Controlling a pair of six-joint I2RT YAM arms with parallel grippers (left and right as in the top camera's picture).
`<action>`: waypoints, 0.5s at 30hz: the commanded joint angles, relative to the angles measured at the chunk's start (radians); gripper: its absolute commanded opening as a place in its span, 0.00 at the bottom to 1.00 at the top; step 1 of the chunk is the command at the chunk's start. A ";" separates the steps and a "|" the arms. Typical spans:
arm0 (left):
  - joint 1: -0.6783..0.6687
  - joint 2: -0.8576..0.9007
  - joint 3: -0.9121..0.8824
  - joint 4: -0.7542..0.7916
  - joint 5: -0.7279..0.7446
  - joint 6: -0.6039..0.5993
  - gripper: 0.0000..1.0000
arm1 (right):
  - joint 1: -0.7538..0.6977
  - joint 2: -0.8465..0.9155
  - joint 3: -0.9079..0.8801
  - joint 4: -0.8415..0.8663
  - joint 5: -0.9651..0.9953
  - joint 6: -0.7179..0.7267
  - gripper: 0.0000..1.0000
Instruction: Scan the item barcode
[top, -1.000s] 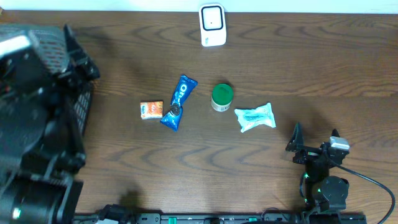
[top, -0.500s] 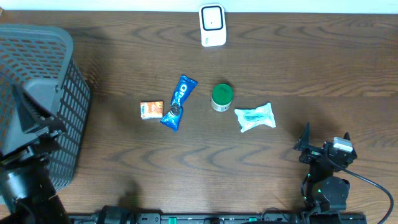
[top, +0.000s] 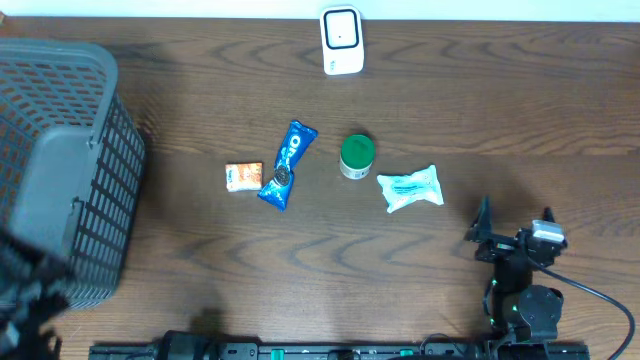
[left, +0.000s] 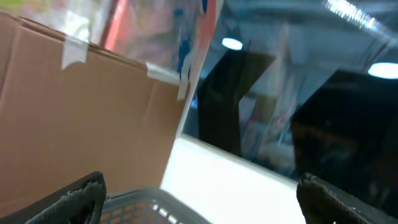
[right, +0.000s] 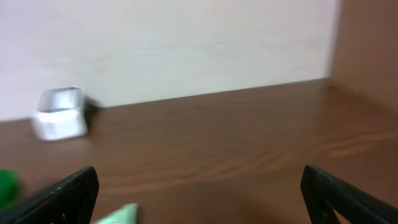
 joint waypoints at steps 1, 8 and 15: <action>0.006 -0.095 -0.071 0.004 0.070 -0.032 0.98 | -0.005 0.014 0.013 -0.006 -0.137 0.200 0.99; 0.006 -0.220 -0.231 0.062 0.095 -0.037 0.98 | 0.018 0.251 0.288 -0.122 -0.131 0.196 0.99; 0.006 -0.244 -0.293 0.108 0.093 -0.036 0.98 | 0.019 0.731 0.837 -0.568 -0.132 0.197 0.99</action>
